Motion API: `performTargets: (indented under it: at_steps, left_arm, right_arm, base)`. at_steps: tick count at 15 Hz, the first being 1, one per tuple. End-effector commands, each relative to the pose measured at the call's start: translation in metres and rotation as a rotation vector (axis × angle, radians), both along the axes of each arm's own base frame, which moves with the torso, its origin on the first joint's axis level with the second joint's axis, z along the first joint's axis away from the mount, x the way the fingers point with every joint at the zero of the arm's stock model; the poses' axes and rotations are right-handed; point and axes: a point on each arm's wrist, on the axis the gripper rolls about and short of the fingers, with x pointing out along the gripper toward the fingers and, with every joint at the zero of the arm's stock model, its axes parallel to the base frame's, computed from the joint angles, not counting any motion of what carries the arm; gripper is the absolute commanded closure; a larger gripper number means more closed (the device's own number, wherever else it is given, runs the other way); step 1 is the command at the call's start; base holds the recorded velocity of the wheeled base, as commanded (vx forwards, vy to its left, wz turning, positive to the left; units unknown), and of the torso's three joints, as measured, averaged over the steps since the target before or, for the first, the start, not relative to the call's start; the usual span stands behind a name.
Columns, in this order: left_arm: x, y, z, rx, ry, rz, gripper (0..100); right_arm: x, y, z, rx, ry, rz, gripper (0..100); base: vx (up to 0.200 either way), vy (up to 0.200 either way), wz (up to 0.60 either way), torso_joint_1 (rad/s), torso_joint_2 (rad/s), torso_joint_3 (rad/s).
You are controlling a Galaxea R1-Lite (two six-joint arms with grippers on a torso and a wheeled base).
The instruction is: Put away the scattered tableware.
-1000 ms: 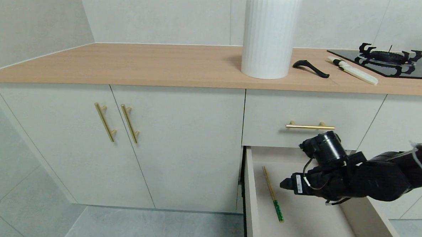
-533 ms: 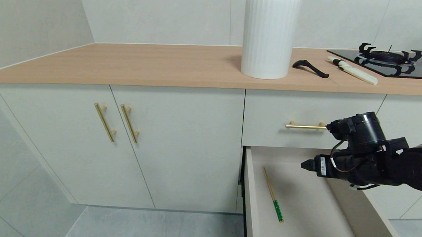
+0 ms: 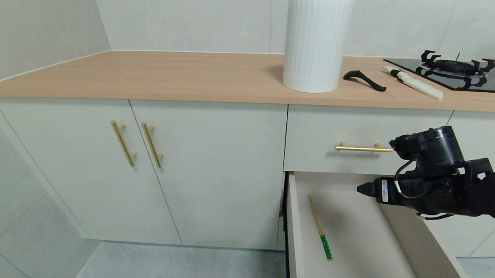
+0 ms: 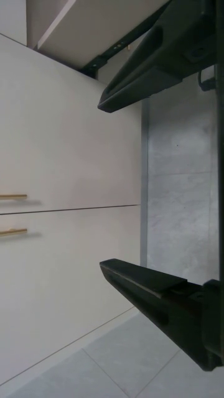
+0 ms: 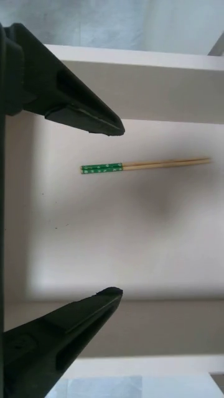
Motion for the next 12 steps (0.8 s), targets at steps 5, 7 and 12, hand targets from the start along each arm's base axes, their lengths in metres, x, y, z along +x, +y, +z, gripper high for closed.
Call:
performTargets:
  at_steps: [5,7,12]
  left_arm:
    - [0.0000,0.0000,0.0000,-0.001,0.001,0.001,0]
    - [0.0000,0.0000,0.0000,-0.001,0.001,0.001,0]
    - [0.0000,0.0000,0.0000,-0.001,0.001,0.001,0]
  right_arm:
    - [-0.0049,-0.0002,0.0045,0.004,-0.014,0.003,0]
    - [-0.0051,-0.0003,0.0049,0.004,-0.015,0.003,0]
    - [-0.0051,-0.0008,0.0050,-0.011,-0.021,-0.015,0]
  base:
    - [0.000,0.000,0.00,0.038,-0.15,-0.133]
    - [0.000,0.000,0.00,0.124,-0.30,-0.315]
    - [0.000,0.000,0.00,0.142,-0.51,-0.305]
